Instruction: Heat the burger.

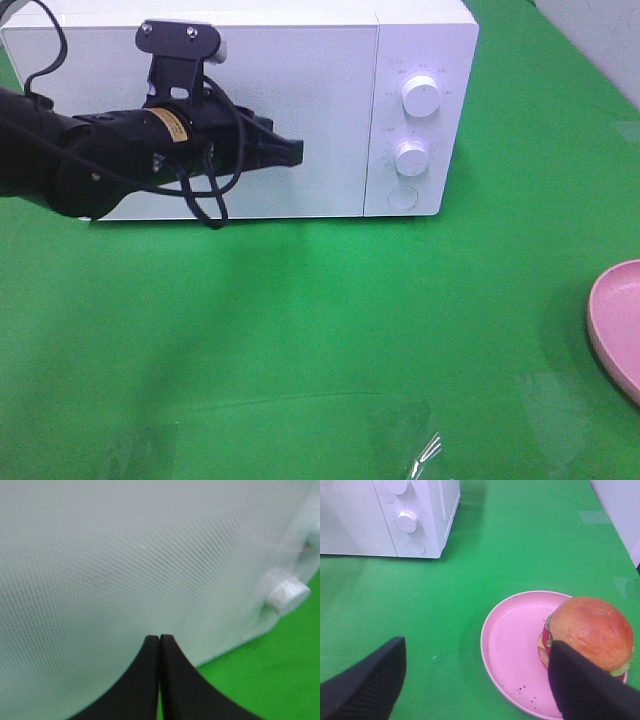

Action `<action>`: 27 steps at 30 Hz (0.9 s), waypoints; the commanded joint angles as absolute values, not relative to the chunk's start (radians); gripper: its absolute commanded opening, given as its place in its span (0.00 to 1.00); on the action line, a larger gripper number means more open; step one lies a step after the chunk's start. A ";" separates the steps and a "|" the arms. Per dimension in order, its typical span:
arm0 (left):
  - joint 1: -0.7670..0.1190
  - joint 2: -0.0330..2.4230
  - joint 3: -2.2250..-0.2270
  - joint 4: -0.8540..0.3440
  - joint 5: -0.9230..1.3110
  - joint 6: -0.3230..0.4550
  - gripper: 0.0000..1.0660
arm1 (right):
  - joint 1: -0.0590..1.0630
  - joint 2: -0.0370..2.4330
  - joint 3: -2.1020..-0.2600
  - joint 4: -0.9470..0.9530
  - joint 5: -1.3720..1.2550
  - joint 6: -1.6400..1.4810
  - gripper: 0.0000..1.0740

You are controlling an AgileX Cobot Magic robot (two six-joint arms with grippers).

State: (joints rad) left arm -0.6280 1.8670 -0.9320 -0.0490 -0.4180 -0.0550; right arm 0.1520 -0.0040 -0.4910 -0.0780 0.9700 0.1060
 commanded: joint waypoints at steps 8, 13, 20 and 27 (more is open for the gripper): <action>-0.702 1.720 -0.772 -0.025 -0.147 -0.065 0.93 | 0.145 -0.029 -0.489 -0.075 0.961 0.093 0.71; -0.707 1.622 -0.759 -0.034 0.141 -0.071 0.90 | 0.145 -0.029 -0.489 -0.075 0.961 0.093 0.71; -0.676 1.426 -0.759 -0.054 0.538 -0.088 0.90 | 0.145 -0.029 -0.489 -0.075 0.961 0.093 0.71; -0.476 1.272 -0.759 -0.057 0.870 -0.132 0.90 | 0.145 -0.029 -0.489 -0.075 0.961 0.093 0.71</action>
State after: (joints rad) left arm -0.4860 1.2810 -0.7620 -0.0480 0.8340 -0.1200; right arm 0.1520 -0.0040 -0.4910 -0.0780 0.9700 0.1060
